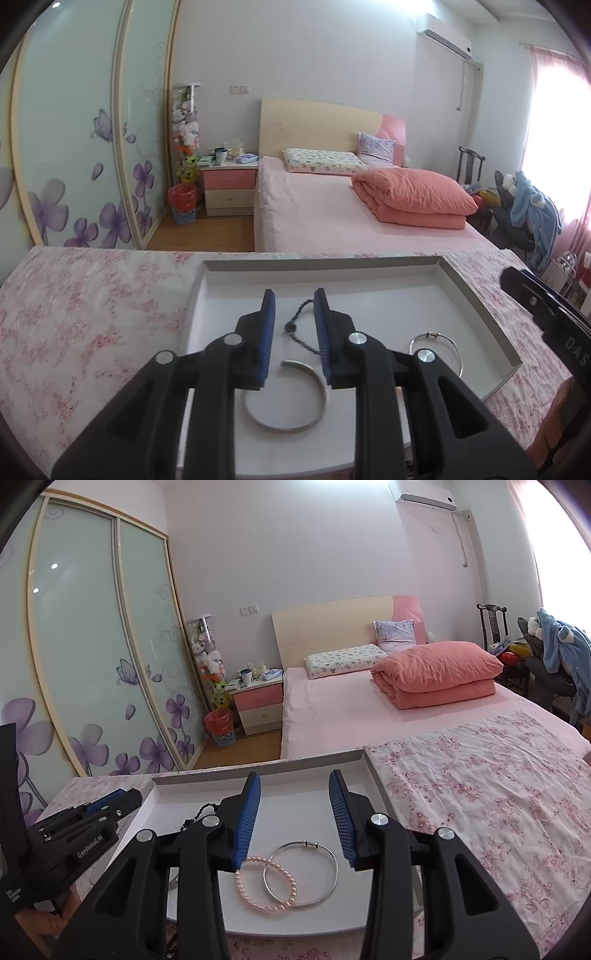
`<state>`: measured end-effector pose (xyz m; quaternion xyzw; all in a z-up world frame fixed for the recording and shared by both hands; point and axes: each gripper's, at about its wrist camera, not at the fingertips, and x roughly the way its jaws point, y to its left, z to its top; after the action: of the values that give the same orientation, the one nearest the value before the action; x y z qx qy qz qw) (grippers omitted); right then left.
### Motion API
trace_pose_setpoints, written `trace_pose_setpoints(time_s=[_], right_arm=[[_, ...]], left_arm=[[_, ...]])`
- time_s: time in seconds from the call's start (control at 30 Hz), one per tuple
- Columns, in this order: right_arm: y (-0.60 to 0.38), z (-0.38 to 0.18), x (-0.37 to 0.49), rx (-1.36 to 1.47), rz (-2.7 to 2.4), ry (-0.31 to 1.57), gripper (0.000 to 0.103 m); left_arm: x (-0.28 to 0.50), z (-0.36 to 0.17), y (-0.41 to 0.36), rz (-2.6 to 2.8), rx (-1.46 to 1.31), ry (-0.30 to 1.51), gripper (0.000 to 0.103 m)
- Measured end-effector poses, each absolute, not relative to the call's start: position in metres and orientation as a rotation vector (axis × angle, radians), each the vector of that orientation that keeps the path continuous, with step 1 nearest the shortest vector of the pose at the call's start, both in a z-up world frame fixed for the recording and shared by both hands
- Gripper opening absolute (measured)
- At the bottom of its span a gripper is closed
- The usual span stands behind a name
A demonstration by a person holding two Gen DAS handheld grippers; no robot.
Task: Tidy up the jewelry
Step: 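Lower both bracelets into the tray and open both tools, then move the right tool to the pink charm bracelet while the left tool reaches the white pearl bracelet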
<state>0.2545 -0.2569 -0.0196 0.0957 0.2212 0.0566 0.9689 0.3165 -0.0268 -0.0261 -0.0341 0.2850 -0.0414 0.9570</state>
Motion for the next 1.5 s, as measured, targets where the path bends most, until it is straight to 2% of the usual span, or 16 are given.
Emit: trace_pose_setpoints(time_s=[0.17, 0.47, 0.73, 0.93, 1.07, 1.17, 1.5], right_arm=[[-0.256, -0.014, 0.243, 0.183, 0.116, 0.437, 0.04], [-0.263, -0.024, 0.204, 0.162, 0.121, 0.513, 0.04], [-0.256, -0.06, 0.183, 0.106, 0.157, 0.748, 0.038], [-0.242, -0.079, 0.184, 0.094, 0.177, 0.84, 0.038], [-0.236, -0.091, 0.189, 0.053, 0.139, 0.886, 0.038], [-0.236, -0.095, 0.188, 0.021, 0.12, 0.89, 0.024], [-0.28, -0.095, 0.181, 0.093, 0.005, 0.886, 0.024]], left_arm=[[0.3, -0.021, -0.014, -0.055, -0.071, 0.58, 0.024], [0.233, -0.026, -0.001, -0.081, -0.069, 0.613, 0.033], [0.178, -0.047, -0.001, -0.152, -0.064, 0.701, 0.049], [0.159, -0.057, -0.007, -0.187, -0.057, 0.74, 0.058], [0.154, -0.06, -0.013, -0.192, -0.044, 0.754, 0.061], [0.154, -0.063, -0.016, -0.197, -0.034, 0.771, 0.063], [0.157, -0.079, -0.043, -0.222, 0.052, 0.846, 0.064]])
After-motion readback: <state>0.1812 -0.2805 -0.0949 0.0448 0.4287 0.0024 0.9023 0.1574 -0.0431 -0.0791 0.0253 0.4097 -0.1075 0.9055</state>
